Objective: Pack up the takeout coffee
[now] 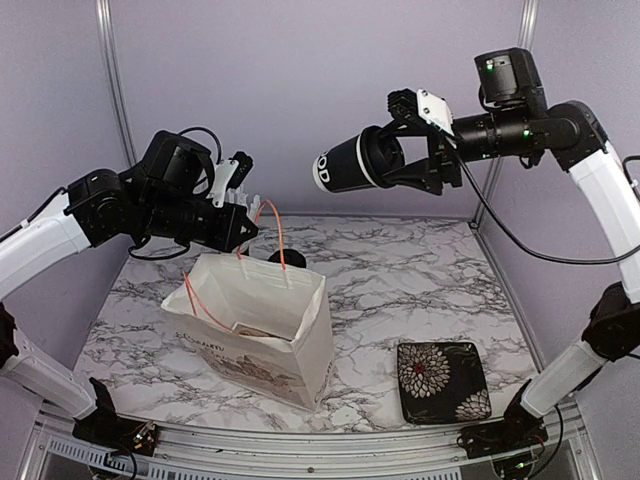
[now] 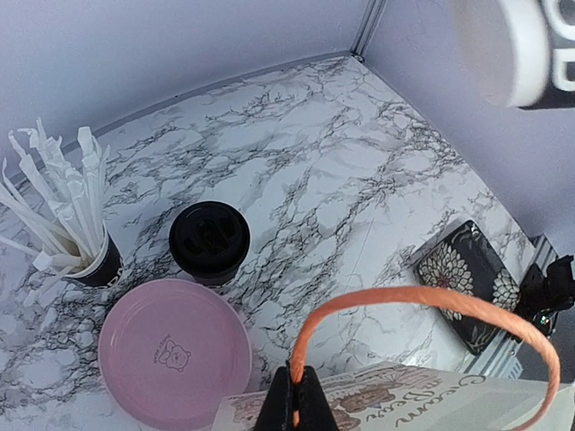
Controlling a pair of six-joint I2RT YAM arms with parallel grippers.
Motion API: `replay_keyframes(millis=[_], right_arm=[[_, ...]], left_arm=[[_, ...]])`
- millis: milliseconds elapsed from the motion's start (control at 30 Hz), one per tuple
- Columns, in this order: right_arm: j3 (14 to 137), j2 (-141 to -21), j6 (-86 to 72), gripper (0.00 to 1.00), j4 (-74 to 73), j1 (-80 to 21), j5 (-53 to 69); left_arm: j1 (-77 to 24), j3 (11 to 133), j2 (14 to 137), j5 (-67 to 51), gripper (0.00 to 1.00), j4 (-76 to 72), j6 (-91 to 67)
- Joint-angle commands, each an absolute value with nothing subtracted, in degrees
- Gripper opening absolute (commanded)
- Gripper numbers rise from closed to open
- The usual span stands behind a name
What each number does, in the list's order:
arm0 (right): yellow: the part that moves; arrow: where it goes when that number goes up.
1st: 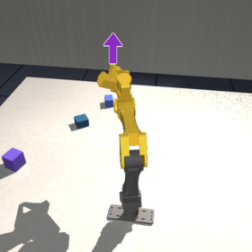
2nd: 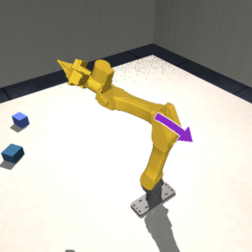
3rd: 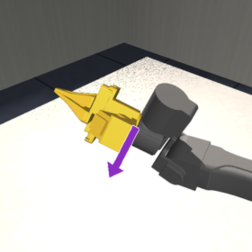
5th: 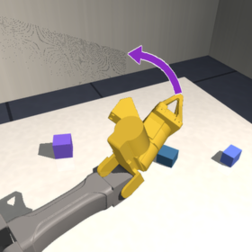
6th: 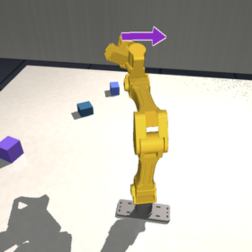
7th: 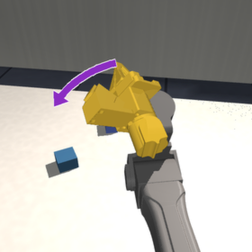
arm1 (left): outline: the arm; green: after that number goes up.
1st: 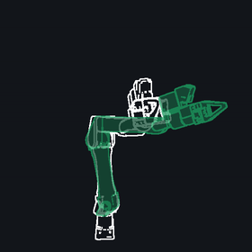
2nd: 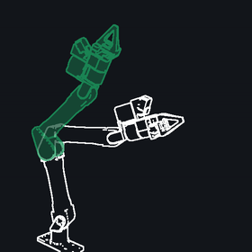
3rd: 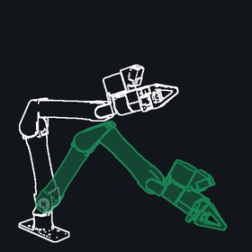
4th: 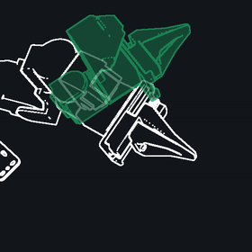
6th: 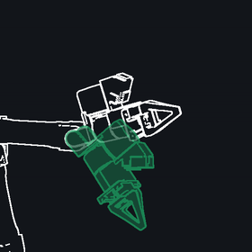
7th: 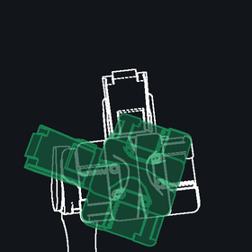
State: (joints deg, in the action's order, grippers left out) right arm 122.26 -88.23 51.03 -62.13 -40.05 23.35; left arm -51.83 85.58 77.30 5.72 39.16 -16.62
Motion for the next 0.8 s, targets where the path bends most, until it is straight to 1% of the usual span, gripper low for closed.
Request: replay_keyframes(millis=[0,133,200,433,633,667,733,767], right_arm=[[125.41,-85.19,50.7,0.74,-65.59,-42.06,28.1],[126.79,-83.54,52.32,0.74,-68.98,-43.15,30.05],[125.43,-82.56,52.79,0.74,-69.63,-43.52,30.51],[114.18,-79.43,55.53,0.73,-68.96,-44.08,26.96],[110.86,-80.69,55.32,0.73,-66.46,-44.1,21.5],[110.77,-81.23,55.62,0.73,-66.46,-44.11,21.05],[110.39,-82.03,56.32,0.73,-66.4,-44.32,20.73],[110.24,-82.39,56.64,0.73,-66.36,-44.52,20.52]], left_arm=[[-51.5,88.27,79.12,5.53,0.0,34.01,-27.84],[-51.5,88.66,81.47,4.44,0.0,31.15,-34.22],[-51.47,88.68,83.24,3.7,0.0,29.62,-35.26],[-51.43,89.81,88.05,-1.89,0.0,26.8,-33.3],[-51.43,90.02,87.49,-2.61,0.01,26.52,-31.29],[-51.42,89.88,87.01,-2.49,0.05,26.48,-30.95],[-51.42,89.47,85.75,-1.77,0.18,26.65,-30.41],[-51.42,89.23,84.99,-1.37,0.23,26.8,-30.08]])
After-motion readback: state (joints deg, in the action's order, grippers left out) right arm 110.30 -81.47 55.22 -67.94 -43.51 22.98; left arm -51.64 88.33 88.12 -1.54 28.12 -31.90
